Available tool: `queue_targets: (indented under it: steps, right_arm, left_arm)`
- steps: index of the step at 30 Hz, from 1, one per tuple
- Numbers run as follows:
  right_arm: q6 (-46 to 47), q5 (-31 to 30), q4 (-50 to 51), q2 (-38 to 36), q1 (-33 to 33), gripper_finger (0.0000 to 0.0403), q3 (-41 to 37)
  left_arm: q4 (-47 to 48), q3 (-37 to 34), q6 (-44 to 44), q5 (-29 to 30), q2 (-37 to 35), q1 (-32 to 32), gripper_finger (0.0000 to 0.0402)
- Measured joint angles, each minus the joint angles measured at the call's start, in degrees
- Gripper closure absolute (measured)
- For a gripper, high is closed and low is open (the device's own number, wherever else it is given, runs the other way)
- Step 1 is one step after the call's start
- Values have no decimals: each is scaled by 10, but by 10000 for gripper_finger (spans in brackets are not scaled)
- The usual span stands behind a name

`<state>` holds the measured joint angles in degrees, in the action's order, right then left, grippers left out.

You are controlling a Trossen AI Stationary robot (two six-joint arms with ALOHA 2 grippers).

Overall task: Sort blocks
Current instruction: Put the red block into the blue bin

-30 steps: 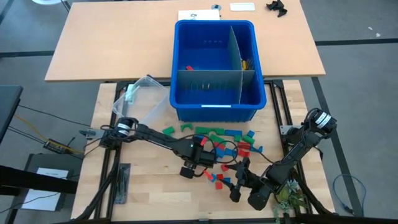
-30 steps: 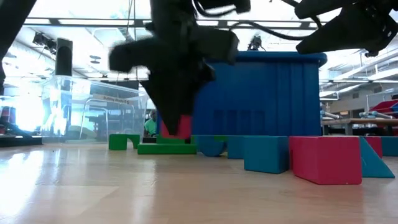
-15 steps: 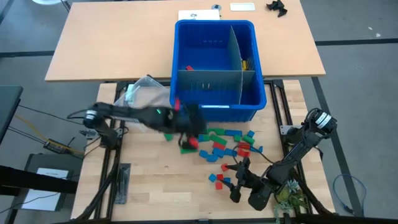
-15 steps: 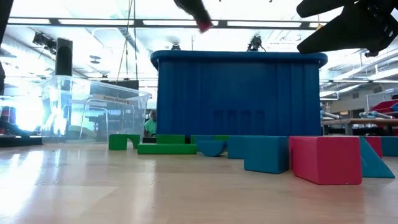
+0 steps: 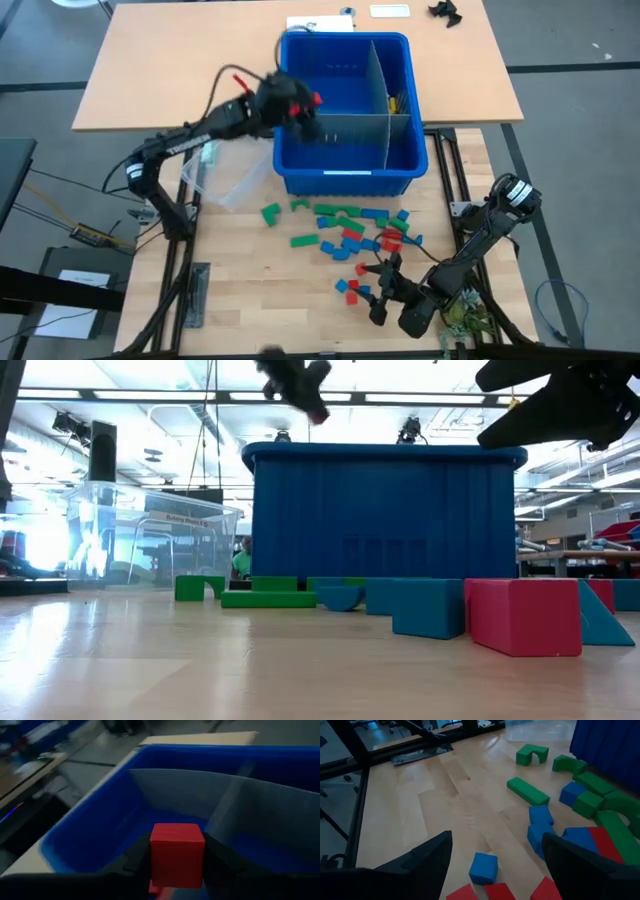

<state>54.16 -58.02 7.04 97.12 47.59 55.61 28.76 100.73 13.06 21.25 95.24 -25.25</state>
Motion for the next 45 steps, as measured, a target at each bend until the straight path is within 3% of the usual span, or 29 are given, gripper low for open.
queue_targets:
  steps: [7, 16, 20, 25, 32, 40, 45]
  right_arm:
    - [4, 6, 3, 0, -2, 96, 0]
    - [3, 8, 10, 0, -5, 96, 0]
    - [2, 8, 13, 0, -5, 96, 0]
    - [-22, 8, -9, 0, -5, 96, 0]
    - [-129, 44, -79, 0, -5, 96, 0]
    - [-249, 111, -167, 0, -8, 96, 0]
    - [-303, 138, -199, 0, -8, 96, 0]
  left_arm:
    - [-27, -1, -46, -28, 45, -108, 259]
    - [-39, -1, -73, -47, 72, -143, 141]
    - [-40, -1, -67, -63, 45, -122, 123]
    - [10, 0, -47, -54, -19, -44, 130]
    - [118, -13, -68, 6, -99, 133, 148]
    - [95, -176, -192, 144, -165, 357, 154]
    - [17, -284, -294, 165, -176, 461, 154]
